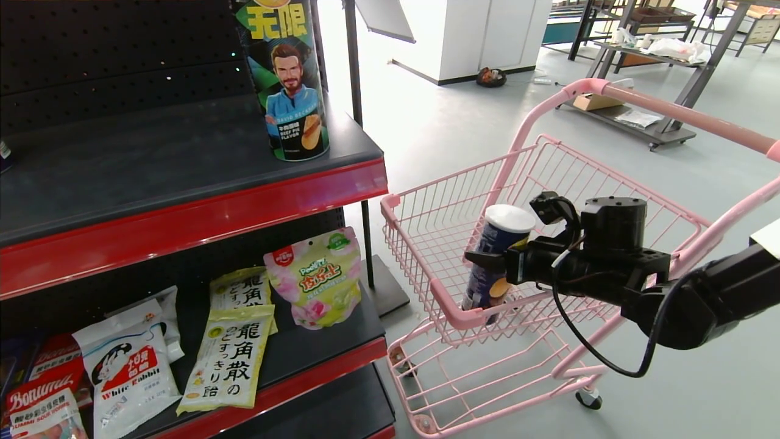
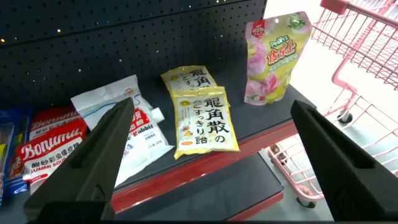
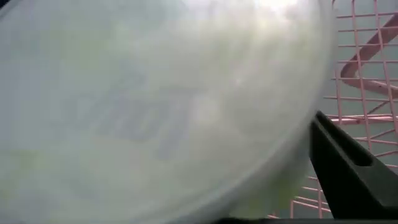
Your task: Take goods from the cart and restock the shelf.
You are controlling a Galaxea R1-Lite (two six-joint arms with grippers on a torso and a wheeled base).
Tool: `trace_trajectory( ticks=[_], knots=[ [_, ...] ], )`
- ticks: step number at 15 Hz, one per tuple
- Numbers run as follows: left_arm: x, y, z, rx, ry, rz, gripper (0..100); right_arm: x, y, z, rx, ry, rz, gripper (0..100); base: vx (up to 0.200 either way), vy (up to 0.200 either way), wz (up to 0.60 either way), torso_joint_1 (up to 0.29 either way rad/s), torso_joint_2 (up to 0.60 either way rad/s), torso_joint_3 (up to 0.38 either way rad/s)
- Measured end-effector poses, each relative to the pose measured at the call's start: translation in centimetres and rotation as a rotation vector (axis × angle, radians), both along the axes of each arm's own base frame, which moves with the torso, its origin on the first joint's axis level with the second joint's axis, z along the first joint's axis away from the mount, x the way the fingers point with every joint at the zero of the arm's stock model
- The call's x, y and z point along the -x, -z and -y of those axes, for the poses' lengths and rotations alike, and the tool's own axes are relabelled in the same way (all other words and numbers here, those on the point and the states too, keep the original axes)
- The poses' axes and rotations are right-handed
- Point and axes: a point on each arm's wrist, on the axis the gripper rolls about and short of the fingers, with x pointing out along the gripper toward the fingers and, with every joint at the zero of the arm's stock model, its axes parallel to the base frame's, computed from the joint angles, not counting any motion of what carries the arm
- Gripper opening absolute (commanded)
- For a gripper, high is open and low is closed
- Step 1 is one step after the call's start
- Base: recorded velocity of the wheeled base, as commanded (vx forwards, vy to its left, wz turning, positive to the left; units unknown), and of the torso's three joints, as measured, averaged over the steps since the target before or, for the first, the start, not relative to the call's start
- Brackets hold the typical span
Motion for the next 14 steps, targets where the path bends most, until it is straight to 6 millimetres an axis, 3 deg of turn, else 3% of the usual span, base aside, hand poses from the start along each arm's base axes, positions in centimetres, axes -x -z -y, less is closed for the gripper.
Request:
trace_trajectory(
  ticks=[1, 9, 12, 14],
  knots=[
    [0.0, 0.0, 0.0, 0.000, 0.000, 0.000, 100, -0.4, 0.2, -0.1, 0.000, 0.000, -0.001, 0, 0.000, 0.000, 0.00, 0.000, 0.00, 0.000],
    [0.0, 0.0, 0.0, 0.000, 0.000, 0.000, 100, -1.8, 0.2, -0.7, -0.024, 0.001, 0.011, 0, 0.000, 0.000, 0.00, 0.000, 0.00, 0.000],
    [0.0, 0.0, 0.0, 0.000, 0.000, 0.000, 100, -1.9, -2.4, -0.5, -0.043, 0.005, 0.077, 0, 0.000, 0.000, 0.00, 0.000, 0.00, 0.000],
    [0.0, 0.0, 0.0, 0.000, 0.000, 0.000, 100, -1.5, -5.8, -0.2, -0.058, 0.008, 0.138, 0, 0.000, 0.000, 0.00, 0.000, 0.00, 0.000]
  ],
)
